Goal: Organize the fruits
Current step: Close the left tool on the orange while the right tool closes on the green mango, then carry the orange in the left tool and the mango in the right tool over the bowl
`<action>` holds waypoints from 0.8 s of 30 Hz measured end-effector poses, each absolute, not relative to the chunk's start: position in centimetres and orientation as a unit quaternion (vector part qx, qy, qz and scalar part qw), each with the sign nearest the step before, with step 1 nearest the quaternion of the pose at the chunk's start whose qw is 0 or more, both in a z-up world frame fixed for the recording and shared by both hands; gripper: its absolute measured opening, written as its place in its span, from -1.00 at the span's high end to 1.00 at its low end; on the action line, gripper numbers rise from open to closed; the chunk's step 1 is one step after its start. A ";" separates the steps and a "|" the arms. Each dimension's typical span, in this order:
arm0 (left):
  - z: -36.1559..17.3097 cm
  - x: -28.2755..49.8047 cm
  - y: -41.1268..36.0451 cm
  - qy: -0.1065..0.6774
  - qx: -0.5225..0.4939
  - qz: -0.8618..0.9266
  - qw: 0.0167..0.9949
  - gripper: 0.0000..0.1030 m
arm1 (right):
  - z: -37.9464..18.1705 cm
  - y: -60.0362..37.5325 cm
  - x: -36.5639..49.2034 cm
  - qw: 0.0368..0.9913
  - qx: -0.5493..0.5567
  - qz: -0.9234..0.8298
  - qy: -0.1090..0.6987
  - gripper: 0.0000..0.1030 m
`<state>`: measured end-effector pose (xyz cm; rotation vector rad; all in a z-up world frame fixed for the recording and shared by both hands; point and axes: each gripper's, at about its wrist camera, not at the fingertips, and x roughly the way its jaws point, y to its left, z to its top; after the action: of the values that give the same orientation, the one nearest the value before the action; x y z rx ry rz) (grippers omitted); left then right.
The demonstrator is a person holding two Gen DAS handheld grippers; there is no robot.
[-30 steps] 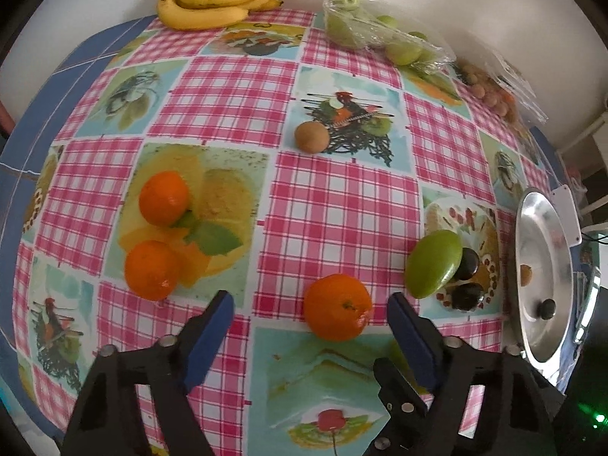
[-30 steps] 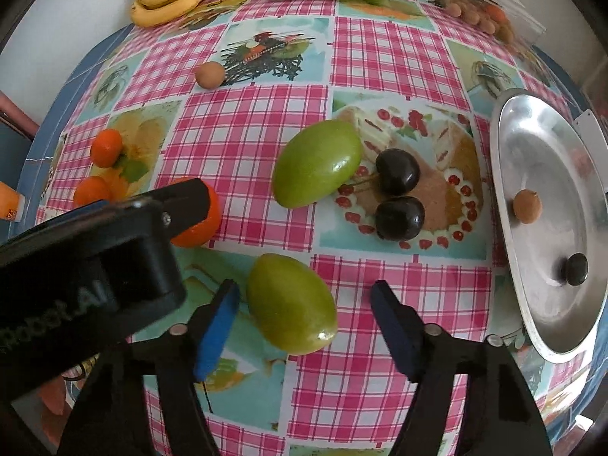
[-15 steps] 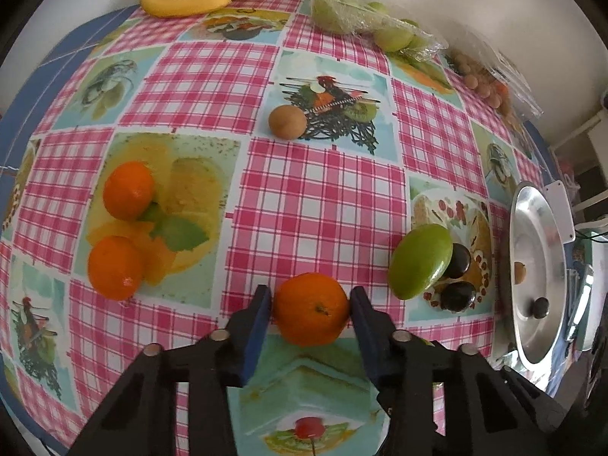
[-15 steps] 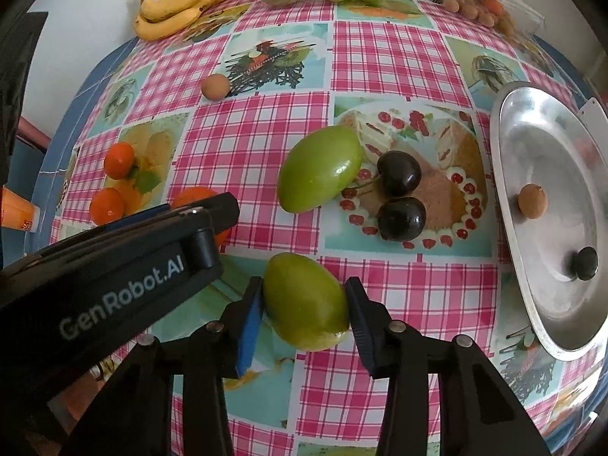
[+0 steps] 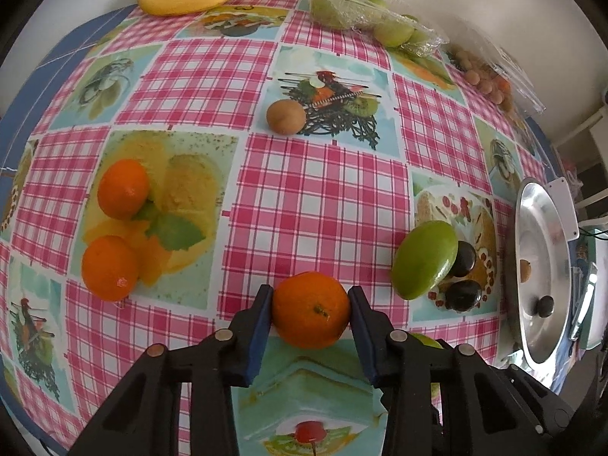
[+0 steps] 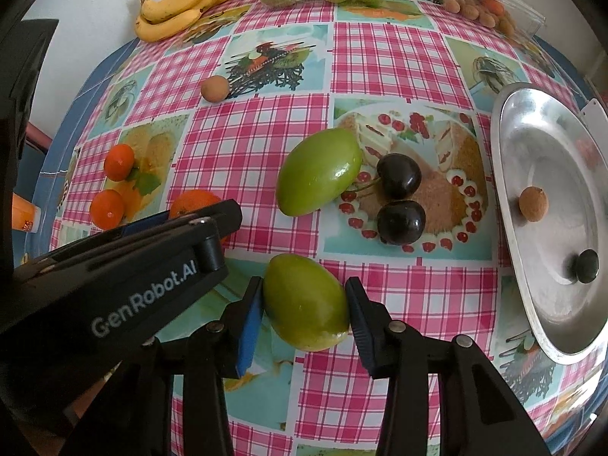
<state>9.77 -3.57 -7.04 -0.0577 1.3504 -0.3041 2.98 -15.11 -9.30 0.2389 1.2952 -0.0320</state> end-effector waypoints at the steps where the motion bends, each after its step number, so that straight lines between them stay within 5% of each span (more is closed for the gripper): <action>1: -7.0 9.7 -3.5 0.622 -0.028 -0.140 0.770 0.18 | -9.3 -15.1 3.0 0.791 0.111 -0.015 0.602 0.13; 24: -2.1 9.0 -2.7 0.577 -0.054 -0.147 0.802 0.19 | -4.6 -16.5 1.4 0.822 0.146 -0.009 0.550 0.13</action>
<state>9.04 -2.71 -2.09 -0.1157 1.2359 -0.3147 1.37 -16.51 -4.55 0.3111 1.1700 -0.0189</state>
